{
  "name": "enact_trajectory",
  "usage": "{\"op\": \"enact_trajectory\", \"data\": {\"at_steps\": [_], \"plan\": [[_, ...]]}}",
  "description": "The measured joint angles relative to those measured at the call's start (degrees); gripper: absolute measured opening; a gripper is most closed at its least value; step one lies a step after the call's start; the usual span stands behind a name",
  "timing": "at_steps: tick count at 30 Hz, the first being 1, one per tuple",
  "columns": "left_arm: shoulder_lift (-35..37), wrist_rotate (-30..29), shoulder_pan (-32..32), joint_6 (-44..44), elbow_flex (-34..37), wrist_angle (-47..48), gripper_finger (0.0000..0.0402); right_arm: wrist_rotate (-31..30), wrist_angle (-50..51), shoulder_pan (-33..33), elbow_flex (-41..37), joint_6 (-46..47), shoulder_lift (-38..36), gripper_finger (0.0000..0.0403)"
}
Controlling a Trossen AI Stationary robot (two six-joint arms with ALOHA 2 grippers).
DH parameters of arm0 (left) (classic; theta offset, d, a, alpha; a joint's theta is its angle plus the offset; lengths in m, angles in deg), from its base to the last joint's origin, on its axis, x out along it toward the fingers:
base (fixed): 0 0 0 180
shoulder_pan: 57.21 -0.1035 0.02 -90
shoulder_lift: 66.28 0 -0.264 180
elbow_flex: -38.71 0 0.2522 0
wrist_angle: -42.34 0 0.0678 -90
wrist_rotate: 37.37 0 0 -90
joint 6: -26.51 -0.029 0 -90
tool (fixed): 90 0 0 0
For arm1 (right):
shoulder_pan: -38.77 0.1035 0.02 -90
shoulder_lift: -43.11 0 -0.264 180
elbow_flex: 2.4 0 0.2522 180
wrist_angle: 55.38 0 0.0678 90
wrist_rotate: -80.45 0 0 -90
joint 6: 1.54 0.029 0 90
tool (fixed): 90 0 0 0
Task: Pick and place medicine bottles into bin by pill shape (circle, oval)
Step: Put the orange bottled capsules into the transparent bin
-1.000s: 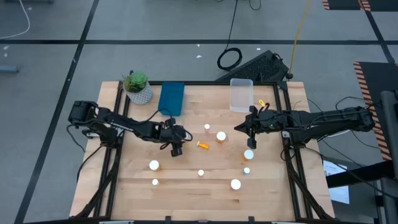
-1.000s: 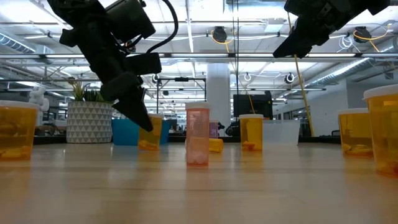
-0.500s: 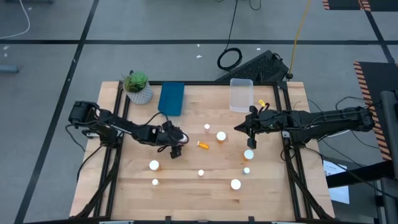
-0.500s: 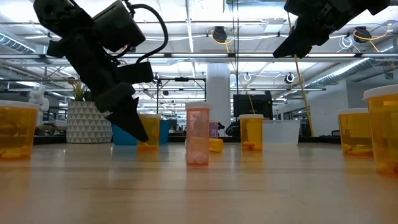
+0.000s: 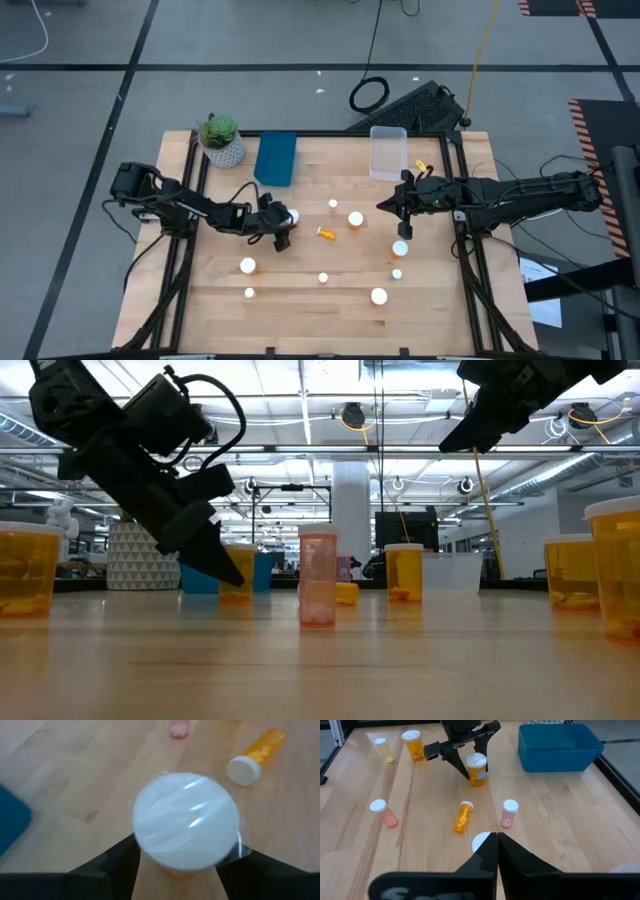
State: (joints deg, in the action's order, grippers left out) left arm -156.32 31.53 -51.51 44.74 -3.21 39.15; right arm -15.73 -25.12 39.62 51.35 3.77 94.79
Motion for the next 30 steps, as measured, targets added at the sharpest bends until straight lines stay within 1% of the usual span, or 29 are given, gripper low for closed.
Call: {"op": "enact_trajectory", "data": {"at_steps": [3, 7, 10, 13, 16, 20, 22, 26, 30], "plan": [[0.0, 0.0, 0.0, -0.4, 0.0, -1.1, 0.0198, 0.0, -0.8, 0.0, 0.0, 0.0, 0.2, 0.0000], [0.0, 0.1, 0.0, -3.3, 0.0, -3.7, 0.0169, -0.4, -6.9, 0.0, -1.4, 0.7, 1.8, 0.0000], [0.0, 0.1, 0.0, -5.2, -0.4, -4.3, 0.0164, -2.9, -11.8, 0.0, -2.1, 2.2, 5.4, 0.0002], [0.0, 0.1, 0.0, -7.3, -1.6, -4.3, 0.0168, -2.9, -18.2, 0.0, -2.1, 2.8, 10.9, 0.0020], [0.0, 0.6, -0.1, -9.3, -3.4, -3.8, 0.0171, -2.7, -24.9, 0.0, -1.4, 1.4, 17.2, 0.0052], [0.1, 3.7, -0.4, -12.6, -7.0, -1.7, 0.0172, -2.8, -26.1, 0.0, 3.9, -0.2, 25.6, 0.0110], [0.1, 5.0, -0.9, -13.8, -9.9, 2.7, 0.0172, -2.6, -25.1, 0.0, 7.7, -0.4, 29.4, 0.0140], [0.1, 5.8, -1.7, -15.9, -15.5, 12.7, 0.0172, -1.0, -21.5, 0.0, 15.4, -1.5, 35.8, 0.0197], [0.1, 6.0, -2.4, -17.0, -19.2, 19.8, 0.0172, -1.0, -19.2, 0.0, 20.7, -3.5, 39.7, 0.0242]]}}
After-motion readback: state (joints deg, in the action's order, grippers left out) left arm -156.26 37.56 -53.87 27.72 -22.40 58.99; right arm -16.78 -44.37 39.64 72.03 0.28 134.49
